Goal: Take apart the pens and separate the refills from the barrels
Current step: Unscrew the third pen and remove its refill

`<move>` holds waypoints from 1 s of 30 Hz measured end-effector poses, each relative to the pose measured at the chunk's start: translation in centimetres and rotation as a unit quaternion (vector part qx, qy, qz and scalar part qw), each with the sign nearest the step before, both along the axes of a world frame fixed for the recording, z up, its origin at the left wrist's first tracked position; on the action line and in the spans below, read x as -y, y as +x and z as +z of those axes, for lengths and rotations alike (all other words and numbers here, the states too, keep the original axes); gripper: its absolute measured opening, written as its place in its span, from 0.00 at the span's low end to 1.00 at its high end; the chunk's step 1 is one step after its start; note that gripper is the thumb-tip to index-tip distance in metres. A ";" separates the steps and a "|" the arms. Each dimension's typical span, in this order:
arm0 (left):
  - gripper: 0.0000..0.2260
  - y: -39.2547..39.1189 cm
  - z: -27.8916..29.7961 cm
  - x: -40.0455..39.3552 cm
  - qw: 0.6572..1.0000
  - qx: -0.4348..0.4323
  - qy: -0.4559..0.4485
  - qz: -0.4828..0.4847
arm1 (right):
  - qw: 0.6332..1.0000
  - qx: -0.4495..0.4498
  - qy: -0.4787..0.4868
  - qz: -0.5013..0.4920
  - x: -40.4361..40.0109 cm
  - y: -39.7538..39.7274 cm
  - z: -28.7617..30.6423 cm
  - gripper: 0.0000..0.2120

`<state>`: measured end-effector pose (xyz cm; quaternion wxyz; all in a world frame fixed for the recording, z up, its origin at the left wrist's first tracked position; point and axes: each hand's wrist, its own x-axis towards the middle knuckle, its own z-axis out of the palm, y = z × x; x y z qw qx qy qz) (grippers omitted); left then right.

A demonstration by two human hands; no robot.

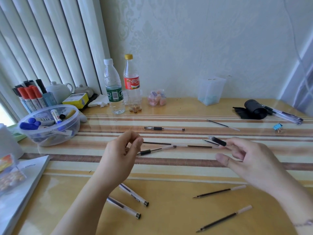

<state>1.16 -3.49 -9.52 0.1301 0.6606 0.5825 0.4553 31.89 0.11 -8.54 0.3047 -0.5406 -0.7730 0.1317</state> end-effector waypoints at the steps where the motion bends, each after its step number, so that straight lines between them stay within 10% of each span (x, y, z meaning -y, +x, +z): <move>1: 0.09 0.5 0.0 0.1 1.000 0.005 -0.001 -0.013 | 0.999 -0.052 -0.006 0.015 0.1 -0.4 -0.1 0.13; 8: 0.08 2.9 -1.0 0.5 0.996 -0.021 -0.030 -0.082 | 0.994 -0.037 -0.021 0.097 1.2 -3.3 -1.0 0.30; 13: 0.08 1.2 -0.7 0.1 0.998 -0.039 -0.045 -0.038 | 0.998 0.035 -0.019 0.048 0.0 -2.0 -1.5 0.12; 19: 0.06 0.5 -0.3 0.0 0.999 -0.040 -0.035 0.008 | 0.985 0.161 -0.064 0.021 -0.6 -2.0 -2.0 0.16; 30: 0.04 0.9 -0.6 -0.1 0.998 -0.037 -0.048 -0.005 | 0.990 0.084 -0.101 -0.053 -2.6 -2.7 0.3 0.16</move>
